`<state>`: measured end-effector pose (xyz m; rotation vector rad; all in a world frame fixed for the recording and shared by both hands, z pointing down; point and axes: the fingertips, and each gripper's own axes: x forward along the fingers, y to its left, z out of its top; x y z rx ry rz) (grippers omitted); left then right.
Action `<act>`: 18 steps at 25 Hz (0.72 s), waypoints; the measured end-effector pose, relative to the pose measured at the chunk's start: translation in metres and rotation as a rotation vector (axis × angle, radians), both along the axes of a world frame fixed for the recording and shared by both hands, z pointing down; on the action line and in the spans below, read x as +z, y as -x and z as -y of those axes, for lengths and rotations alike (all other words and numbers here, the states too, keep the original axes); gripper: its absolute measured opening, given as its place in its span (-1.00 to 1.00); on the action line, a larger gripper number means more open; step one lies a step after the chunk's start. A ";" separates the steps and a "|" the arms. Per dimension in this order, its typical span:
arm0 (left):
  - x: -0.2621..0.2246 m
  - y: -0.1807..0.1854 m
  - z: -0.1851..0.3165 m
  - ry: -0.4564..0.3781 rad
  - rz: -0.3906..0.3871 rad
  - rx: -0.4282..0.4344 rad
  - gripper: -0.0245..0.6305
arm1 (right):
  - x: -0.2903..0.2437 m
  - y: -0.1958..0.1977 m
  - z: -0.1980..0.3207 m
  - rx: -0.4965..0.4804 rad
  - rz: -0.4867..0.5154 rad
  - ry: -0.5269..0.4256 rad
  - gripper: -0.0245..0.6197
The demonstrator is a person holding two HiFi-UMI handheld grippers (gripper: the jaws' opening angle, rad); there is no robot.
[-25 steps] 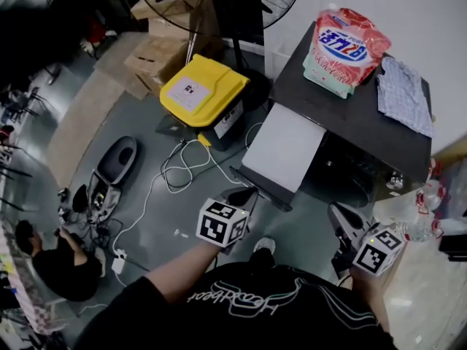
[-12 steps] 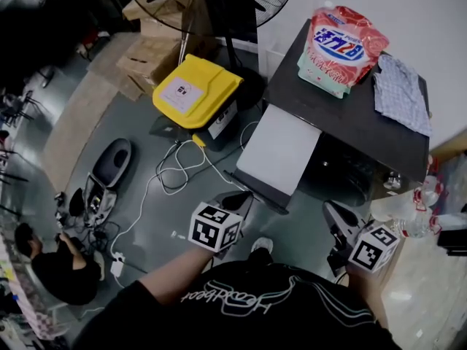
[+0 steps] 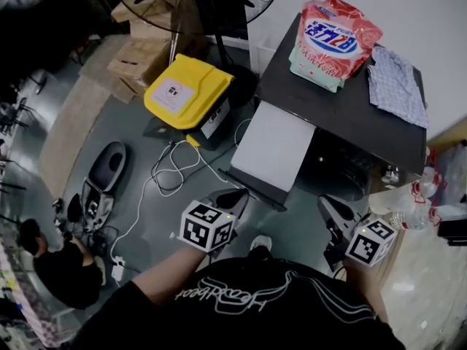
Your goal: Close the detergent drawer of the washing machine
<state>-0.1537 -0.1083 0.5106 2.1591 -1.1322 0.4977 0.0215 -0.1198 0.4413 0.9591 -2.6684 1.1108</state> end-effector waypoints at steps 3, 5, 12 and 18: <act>0.001 -0.001 0.002 0.001 0.006 0.007 -0.85 | 0.004 -0.002 -0.002 0.009 0.002 0.005 -0.84; 0.001 -0.001 0.005 0.004 0.010 0.012 -0.85 | 0.006 -0.006 -0.002 0.023 0.008 0.006 -0.84; 0.005 -0.008 0.010 0.007 0.028 0.047 -0.85 | 0.017 -0.027 0.004 0.085 0.034 0.015 -0.84; 0.004 -0.007 0.010 0.010 0.018 0.036 -0.85 | 0.002 -0.038 0.004 0.109 0.025 -0.026 -0.84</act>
